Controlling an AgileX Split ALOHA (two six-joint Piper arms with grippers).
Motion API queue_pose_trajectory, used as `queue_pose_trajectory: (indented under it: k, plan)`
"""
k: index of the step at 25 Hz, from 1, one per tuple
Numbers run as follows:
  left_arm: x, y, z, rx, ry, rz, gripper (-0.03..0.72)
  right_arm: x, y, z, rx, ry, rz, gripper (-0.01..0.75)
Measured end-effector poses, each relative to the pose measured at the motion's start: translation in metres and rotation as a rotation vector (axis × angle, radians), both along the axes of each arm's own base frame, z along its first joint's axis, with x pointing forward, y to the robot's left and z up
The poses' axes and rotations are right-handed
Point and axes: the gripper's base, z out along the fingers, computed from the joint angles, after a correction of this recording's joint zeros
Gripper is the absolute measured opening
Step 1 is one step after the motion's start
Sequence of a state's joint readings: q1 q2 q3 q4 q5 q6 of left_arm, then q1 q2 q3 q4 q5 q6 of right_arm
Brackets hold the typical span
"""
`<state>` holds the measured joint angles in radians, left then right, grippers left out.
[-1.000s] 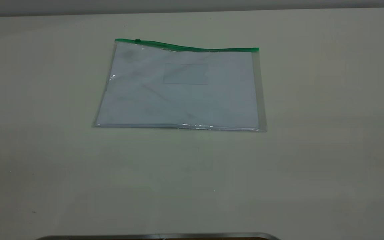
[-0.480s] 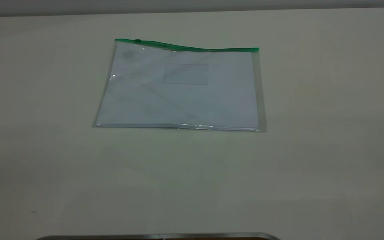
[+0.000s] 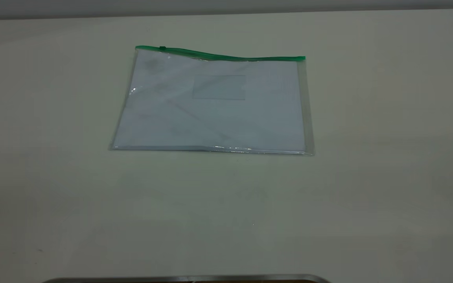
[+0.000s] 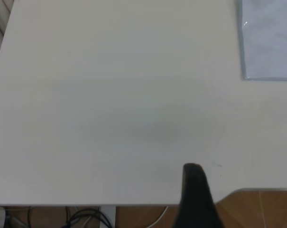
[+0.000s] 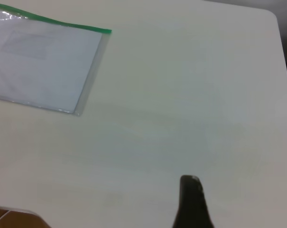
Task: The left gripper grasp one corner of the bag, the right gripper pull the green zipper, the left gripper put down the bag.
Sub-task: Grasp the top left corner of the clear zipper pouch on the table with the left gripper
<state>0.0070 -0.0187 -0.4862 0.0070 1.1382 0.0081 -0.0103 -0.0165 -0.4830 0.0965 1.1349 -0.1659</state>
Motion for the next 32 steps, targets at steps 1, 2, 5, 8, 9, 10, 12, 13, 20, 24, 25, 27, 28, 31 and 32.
queue_pose_trajectory:
  k: [1, 2, 5, 8, 9, 10, 12, 13, 20, 24, 25, 27, 28, 31, 32]
  plan:
    - [0.0, 0.0, 0.0, 0.0, 0.0, 0.0, 0.588, 0.0, 0.0, 0.0, 0.0, 0.0, 0.0, 0.571]
    - [0.0, 0.0, 0.0, -0.001, 0.0, 0.001, 0.588, 0.0, 0.0, 0.0, 0.0, 0.0, 0.0, 0.571]
    - [0.0, 0.0, 0.0, -0.002, 0.0, 0.001, 0.588, 0.0, 0.0, 0.0, 0.009, 0.001, -0.005, 0.571]
    - [0.003, 0.0, 0.0, -0.005, 0.018, 0.006, 0.588, 0.0, 0.002, 0.0, 0.08, 0.004, -0.021, 0.571]
    - [0.006, 0.0, 0.002, -0.012, 0.037, 0.013, 0.588, 0.0, 0.003, 0.001, 0.095, 0.004, -0.022, 0.571]
    - [0.01, 0.0, 0.005, -0.018, 0.045, 0.019, 0.588, 0.0, 0.003, 0.001, 0.107, 0.001, -0.021, 0.571]
    - [0.023, 0.0, 0.014, -0.029, 0.045, 0.028, 0.588, 0.004, 0.003, 0.003, 0.112, 0.01, -0.023, 0.571]
    - [0.032, 0.0, 0.019, -0.031, 0.05, 0.029, 0.588, 0.007, 0.003, 0.005, 0.112, 0.024, -0.024, 0.571]
    - [0.112, -0.002, 0.04, -0.062, 0.155, 0.022, 0.588, 0.041, 0.003, 0.039, 0.121, 0.066, -0.035, 0.571]
    - [0.167, -0.008, 0.033, -0.139, 0.23, -0.001, 0.588, 0.063, 0.003, 0.048, 0.131, 0.112, -0.039, 0.571]
    - [0.178, -0.009, 0.03, -0.153, 0.247, -0.01, 0.588, 0.067, 0.003, 0.048, 0.133, 0.12, -0.041, 0.571]
    - [0.207, -0.012, 0.021, -0.18, 0.289, -0.026, 0.588, 0.077, 0.003, 0.047, 0.137, 0.146, -0.044, 0.571]
    - [0.221, -0.013, 0.016, -0.189, 0.311, -0.033, 0.588, 0.082, 0.003, 0.046, 0.141, 0.154, -0.045, 0.571]
    - [0.259, -0.017, 0.001, -0.219, 0.349, -0.062, 0.588, 0.097, 0.003, 0.045, 0.147, 0.165, -0.053, 0.571]
    - [0.271, -0.018, -0.003, -0.22, 0.358, -0.077, 0.588, 0.102, 0.003, 0.045, 0.148, 0.163, -0.057, 0.571]
